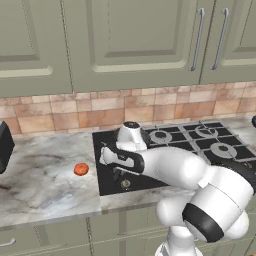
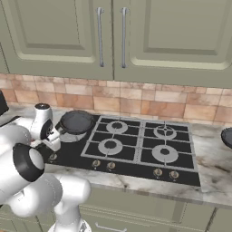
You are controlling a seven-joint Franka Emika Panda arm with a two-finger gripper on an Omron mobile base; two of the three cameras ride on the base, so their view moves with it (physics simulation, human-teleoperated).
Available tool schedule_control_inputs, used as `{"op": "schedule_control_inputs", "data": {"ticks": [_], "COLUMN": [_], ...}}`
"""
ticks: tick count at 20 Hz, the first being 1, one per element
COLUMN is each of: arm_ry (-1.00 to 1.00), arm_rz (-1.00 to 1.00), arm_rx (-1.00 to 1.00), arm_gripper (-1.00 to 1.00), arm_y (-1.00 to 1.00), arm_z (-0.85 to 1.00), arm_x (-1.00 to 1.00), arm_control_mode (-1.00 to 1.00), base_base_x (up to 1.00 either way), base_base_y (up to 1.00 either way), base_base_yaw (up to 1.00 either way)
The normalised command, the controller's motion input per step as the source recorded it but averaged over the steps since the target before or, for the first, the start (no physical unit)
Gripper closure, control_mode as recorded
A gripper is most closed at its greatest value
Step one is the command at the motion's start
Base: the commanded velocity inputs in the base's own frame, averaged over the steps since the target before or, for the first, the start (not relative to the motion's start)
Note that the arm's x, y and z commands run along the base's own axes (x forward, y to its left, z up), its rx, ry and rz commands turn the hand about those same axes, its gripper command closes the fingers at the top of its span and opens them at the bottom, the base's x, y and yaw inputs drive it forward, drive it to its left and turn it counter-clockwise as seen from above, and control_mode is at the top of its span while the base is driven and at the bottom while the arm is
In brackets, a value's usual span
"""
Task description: Place both pans onto different burners. Then place the squash and the chicken drumstick on different pans.
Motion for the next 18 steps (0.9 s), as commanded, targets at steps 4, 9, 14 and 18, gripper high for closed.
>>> {"op": "schedule_control_inputs", "data": {"ticks": [4, 9, 14, 18], "arm_ry": [0.04, 0.03, 0.05, 0.00], "arm_rz": [0.08, 0.04, 0.01, 0.00], "arm_rx": [-0.02, 0.00, 0.00, 0.00], "arm_gripper": [1.00, 1.00, 1.00, 1.00], "arm_y": [0.12, 0.02, 0.06, 0.13], "arm_z": [-0.12, -0.13, -0.19, -0.26], "arm_x": [0.08, 0.07, 0.05, 0.03], "arm_control_mode": [-1.00, -1.00, -1.00, -1.00], "base_base_x": [0.00, 0.00, 0.00, 0.00], "base_base_y": [0.00, 0.00, 0.00, 0.00], "base_base_yaw": [0.00, 0.00, 0.00, 0.00]}}
